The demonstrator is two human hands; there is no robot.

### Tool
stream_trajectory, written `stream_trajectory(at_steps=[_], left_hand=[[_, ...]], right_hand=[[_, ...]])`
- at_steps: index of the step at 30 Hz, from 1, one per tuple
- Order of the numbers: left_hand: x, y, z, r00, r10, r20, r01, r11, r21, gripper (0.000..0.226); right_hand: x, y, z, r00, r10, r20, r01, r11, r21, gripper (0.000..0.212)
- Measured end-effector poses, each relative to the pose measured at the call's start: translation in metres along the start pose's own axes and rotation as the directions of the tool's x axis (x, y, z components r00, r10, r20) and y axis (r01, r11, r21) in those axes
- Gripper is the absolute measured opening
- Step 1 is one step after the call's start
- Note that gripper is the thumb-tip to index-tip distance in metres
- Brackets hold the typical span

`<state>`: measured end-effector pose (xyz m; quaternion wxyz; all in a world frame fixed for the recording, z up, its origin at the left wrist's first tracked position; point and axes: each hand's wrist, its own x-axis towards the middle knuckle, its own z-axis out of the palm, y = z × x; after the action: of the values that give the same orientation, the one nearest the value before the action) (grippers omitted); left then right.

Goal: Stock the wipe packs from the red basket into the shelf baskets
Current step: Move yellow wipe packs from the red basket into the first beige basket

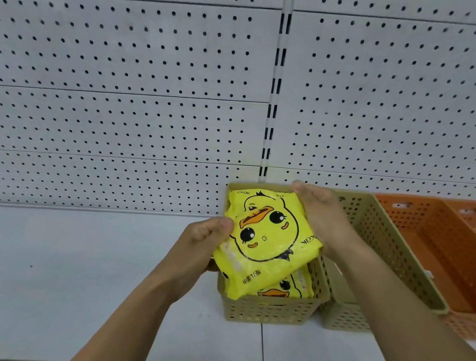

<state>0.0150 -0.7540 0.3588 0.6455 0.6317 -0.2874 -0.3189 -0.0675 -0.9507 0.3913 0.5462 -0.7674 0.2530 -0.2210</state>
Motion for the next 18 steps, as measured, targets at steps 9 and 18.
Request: stream_trajectory(at_steps=[9, 18], left_hand=[[0.030, 0.019, 0.023, 0.997, 0.009, -0.072, -0.005, 0.999, 0.050, 0.028], [0.015, -0.015, 0.019, 0.945, 0.039, -0.324, 0.035, 0.975, 0.219, 0.041]], right_hand=[[0.002, -0.018, -0.002, 0.999, 0.019, 0.035, -0.023, 0.993, 0.116, 0.046], [0.010, 0.020, -0.007, 0.934, 0.063, 0.352, -0.063, 0.998, -0.014, 0.031]])
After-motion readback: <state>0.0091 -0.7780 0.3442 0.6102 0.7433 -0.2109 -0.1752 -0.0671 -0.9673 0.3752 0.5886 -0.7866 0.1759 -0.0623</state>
